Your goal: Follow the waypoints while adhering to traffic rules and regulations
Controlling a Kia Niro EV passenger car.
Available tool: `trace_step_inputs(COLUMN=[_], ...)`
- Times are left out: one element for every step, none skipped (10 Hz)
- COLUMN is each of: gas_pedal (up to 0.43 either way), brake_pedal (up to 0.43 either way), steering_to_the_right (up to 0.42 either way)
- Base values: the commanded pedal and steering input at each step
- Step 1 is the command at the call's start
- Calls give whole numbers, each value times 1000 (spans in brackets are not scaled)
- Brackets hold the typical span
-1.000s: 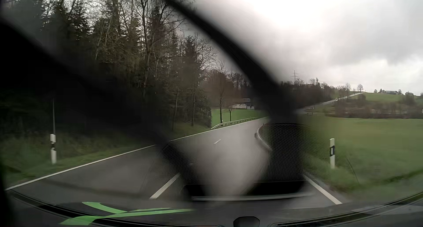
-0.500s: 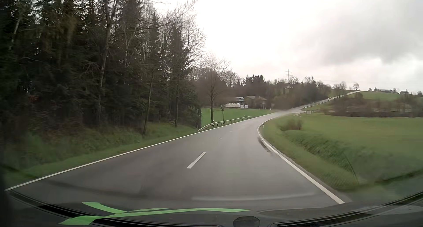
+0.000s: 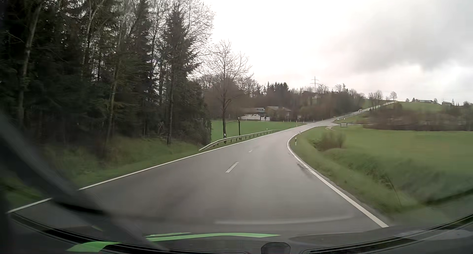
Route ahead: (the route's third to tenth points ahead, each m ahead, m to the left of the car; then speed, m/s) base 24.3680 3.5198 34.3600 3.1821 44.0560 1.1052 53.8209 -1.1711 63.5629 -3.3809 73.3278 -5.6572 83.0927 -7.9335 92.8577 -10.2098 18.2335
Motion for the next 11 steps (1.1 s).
trace_step_inputs(gas_pedal=[67, 79, 79, 87, 87, 98, 98, 98, 98, 98, 98], brake_pedal=[0, 0, 0, 0, 0, 0, 0, 0, 0, 0, 0], steering_to_the_right=[20, 20, 20, 20, 19, 20, 19, 19, 19, 18, 18])
